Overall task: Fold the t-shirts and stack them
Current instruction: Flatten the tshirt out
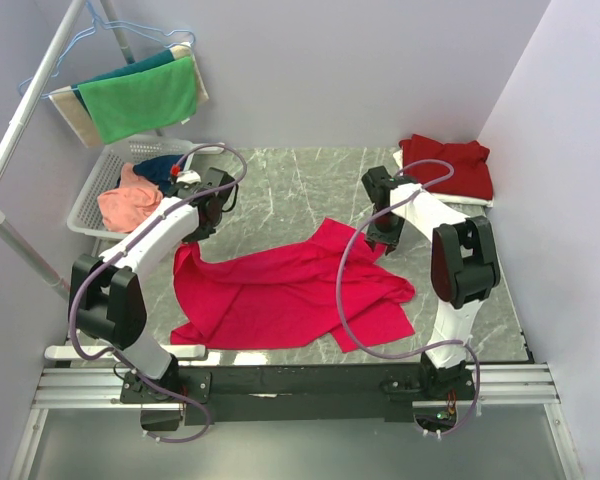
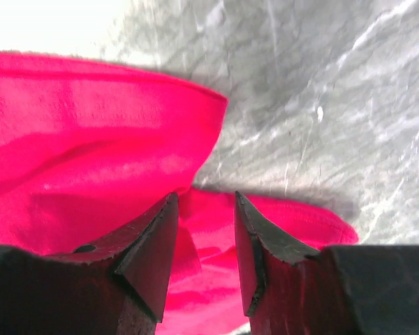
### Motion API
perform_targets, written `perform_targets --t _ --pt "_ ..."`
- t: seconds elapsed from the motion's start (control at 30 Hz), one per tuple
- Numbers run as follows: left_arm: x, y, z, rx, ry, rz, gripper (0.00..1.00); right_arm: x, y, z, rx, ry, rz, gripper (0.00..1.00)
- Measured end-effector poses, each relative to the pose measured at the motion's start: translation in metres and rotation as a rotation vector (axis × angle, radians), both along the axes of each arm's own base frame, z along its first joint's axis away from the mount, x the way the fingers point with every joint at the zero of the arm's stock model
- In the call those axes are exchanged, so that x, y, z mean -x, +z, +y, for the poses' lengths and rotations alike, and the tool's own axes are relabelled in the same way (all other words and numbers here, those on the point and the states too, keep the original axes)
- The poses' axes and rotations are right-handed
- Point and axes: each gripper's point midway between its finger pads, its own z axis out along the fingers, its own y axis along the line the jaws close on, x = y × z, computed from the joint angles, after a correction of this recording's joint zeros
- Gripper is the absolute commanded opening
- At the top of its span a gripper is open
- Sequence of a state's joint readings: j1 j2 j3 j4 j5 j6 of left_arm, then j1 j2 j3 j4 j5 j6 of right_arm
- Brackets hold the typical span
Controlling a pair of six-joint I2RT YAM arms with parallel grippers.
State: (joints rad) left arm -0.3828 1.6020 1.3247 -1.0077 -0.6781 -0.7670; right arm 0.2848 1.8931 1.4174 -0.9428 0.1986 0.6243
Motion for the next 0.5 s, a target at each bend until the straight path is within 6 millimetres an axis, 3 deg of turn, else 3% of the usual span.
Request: perform_targets --t 0.33,0.5 --pt "0.000 -0.001 -0.001 0.008 -0.004 0.005 0.01 -0.012 -0.023 -0.023 -0.021 -0.065 -0.047 0.39" --pt "0.000 -0.001 -0.002 0.014 -0.006 0.008 0.01 -0.022 -0.028 -0.025 -0.061 -0.075 -0.075 0.38"
